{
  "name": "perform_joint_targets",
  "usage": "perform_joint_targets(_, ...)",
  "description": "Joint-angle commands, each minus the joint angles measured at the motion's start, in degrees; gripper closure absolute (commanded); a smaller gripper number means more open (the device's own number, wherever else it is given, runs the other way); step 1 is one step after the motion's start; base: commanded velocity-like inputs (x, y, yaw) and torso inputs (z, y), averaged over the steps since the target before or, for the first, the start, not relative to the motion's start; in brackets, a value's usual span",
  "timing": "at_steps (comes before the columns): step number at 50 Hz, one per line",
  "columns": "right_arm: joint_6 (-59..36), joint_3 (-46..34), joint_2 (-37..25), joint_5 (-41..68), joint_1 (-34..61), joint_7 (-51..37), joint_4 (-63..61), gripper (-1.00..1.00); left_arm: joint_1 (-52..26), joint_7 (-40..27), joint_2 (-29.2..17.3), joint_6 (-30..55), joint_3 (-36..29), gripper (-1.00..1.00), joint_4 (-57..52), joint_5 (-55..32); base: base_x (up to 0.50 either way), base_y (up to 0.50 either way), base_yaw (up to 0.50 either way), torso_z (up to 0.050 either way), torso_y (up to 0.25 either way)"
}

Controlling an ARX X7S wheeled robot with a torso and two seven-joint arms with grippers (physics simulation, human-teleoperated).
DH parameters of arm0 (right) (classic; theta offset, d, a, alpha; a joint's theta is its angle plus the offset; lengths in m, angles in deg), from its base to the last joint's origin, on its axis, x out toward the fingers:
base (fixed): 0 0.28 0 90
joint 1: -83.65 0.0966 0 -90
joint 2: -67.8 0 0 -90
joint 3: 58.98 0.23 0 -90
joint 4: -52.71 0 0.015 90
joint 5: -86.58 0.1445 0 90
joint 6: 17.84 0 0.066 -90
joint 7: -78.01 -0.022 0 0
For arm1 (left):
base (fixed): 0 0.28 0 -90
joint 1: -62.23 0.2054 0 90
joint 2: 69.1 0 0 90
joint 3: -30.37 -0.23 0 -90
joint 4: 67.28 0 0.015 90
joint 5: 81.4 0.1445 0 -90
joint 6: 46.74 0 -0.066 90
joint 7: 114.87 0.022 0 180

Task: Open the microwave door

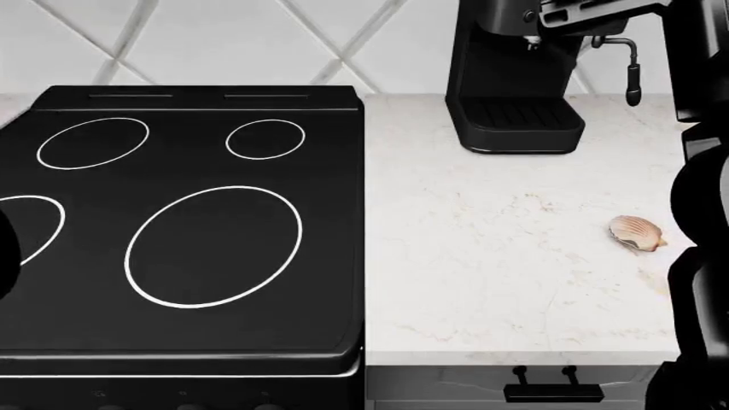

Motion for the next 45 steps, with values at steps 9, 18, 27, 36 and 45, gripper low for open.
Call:
perform_joint_targets(9, 0.3, 0.0, -0.1, 0.2, -0.3, -0.3, 0.2, -1.0, 0.4, 1.3, -1.3, -0.6, -0.5, -1.0, -1.3, -3.0, 0.0, 0.0, 0.0, 0.0, 0.001)
perform_joint_targets(18, 0.0, -0.1, -0.3, 0.3, 0.0, -0.3, 0.0, -1.0, 0.3, 1.8, -3.3, -2.2, -1.3, -1.0, -0.1, -1.8, 0.0, 0.0, 0.0, 0.0, 0.0)
perform_joint_targets(27, -0.3, -0.3, -0.4, 0.3, 0.0, -0.5, -0.2, -1.0, 0.1, 2.2, -4.5, -3.3, -1.8, -1.0, 1.5, -1.0, 0.0, 0.0, 0.0, 0.0, 0.0)
perform_joint_targets(36, -0.4, -0.5, -0.5, 0.4, 0.2, -0.6, -0.2, -1.0, 0.1, 2.0, -5.2, -4.0, -1.7, -1.0, 1.9, -0.6, 0.0, 0.0, 0.0, 0.0, 0.0)
perform_joint_targets(45, -0.5, -0.7, -0.6, 0.4, 0.2, -0.7, -0.2, -1.0, -1.2, 1.3, -5.0, -1.5, -0.3, -1.0, -1.1, -2.3, 0.0, 0.0, 0.0, 0.0, 0.0)
